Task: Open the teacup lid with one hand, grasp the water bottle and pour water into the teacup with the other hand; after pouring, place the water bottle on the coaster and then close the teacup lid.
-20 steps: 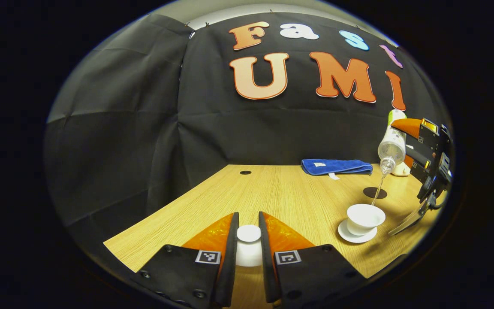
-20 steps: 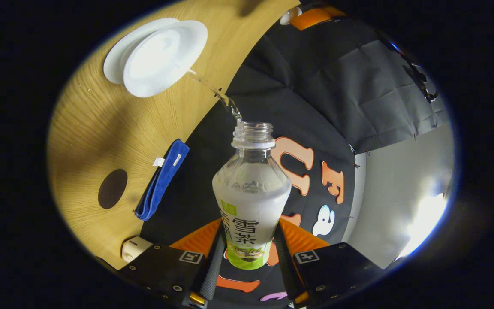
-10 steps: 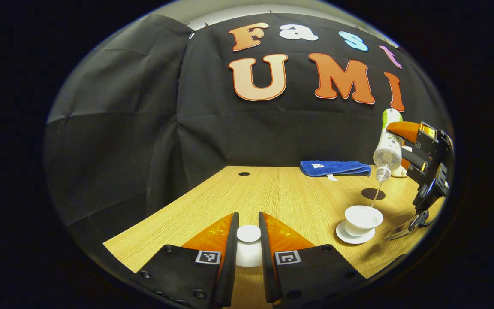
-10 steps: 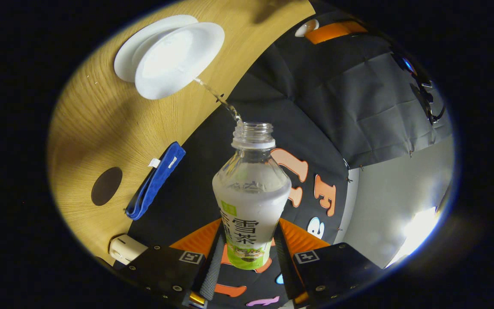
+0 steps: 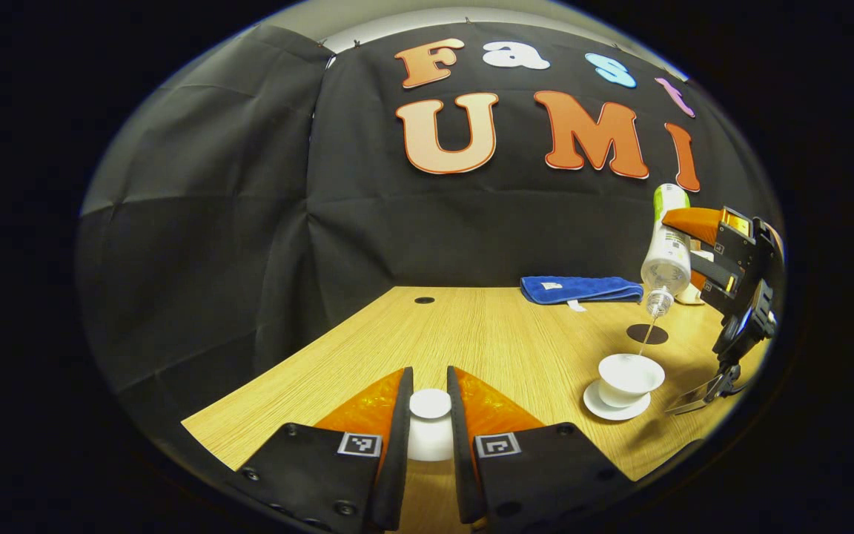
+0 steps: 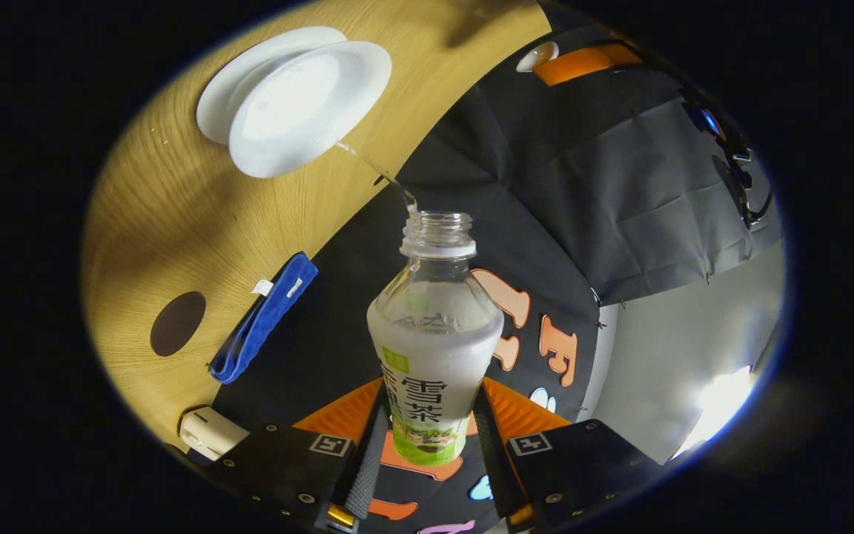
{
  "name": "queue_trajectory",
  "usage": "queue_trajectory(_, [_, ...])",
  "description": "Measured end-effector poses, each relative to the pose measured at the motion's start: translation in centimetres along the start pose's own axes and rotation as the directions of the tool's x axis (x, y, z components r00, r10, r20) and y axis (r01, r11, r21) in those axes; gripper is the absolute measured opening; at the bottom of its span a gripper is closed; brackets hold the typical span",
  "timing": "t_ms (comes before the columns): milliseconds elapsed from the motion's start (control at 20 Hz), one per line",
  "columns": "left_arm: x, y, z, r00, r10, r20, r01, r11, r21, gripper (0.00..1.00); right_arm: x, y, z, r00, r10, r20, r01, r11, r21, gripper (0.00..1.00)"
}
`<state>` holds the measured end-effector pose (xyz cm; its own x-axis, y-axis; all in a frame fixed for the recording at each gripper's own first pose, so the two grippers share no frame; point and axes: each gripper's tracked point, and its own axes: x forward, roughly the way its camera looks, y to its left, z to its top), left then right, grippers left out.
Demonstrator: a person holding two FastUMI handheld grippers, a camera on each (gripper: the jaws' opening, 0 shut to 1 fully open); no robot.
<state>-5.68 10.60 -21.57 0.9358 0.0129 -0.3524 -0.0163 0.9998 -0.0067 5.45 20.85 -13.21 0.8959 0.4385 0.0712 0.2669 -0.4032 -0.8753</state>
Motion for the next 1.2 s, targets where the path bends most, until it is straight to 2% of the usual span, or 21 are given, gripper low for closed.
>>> queue_trajectory(200, [0.2, -0.2, 0.0, 1.000, -0.003, -0.001, 0.003, 1.000, -0.002, 0.32, -0.2, 0.3, 0.7, 1.000, 0.014, 0.018, -0.014, 1.000, 0.014, 0.62])
queue_trajectory(350, [0.3, -0.6, 0.2, 1.000, -0.009, 0.006, 0.009, 1.000, -0.003, 0.30, -0.9, 1.7, 1.2, 0.997, 0.077, 0.022, -0.079, 0.992, 0.101, 0.63])
queue_trajectory(500, [0.3, -1.3, 0.2, 1.000, -0.024, 0.006, 0.024, 1.000, -0.011, 0.31, -1.4, 4.8, 2.4, 0.980, 0.192, 0.054, -0.199, 0.945, 0.258, 0.63])
queue_trajectory(650, [0.2, -2.0, 0.4, 0.999, -0.034, 0.001, 0.034, 0.999, -0.011, 0.31, -2.0, 5.6, 3.1, 0.968, 0.239, 0.074, -0.249, 0.884, 0.395, 0.63])
queue_trajectory(750, [0.2, -2.1, 0.7, 0.999, -0.032, 0.003, 0.032, 0.999, -0.004, 0.32, -2.1, 6.4, 3.4, 0.956, 0.280, 0.088, -0.286, 0.818, 0.499, 0.63])
queue_trajectory(850, [0.0, -2.5, 1.3, 0.999, -0.033, 0.011, 0.033, 0.999, 0.001, 0.33, -1.8, 7.3, 3.6, 0.943, 0.317, 0.105, -0.312, 0.723, 0.616, 0.63])
queue_trajectory(1000, [0.0, -3.5, 1.5, 0.999, -0.047, 0.010, 0.047, 0.999, -0.002, 0.32, -1.4, 8.6, 2.5, 0.933, 0.350, 0.085, -0.277, 0.546, 0.790, 0.63])
queue_trajectory(1200, [-0.2, -4.8, 2.0, 0.998, -0.059, 0.019, 0.059, 0.998, -0.005, 0.32, -0.9, 9.1, -0.8, 0.923, 0.384, 0.030, -0.178, 0.357, 0.917, 0.64])
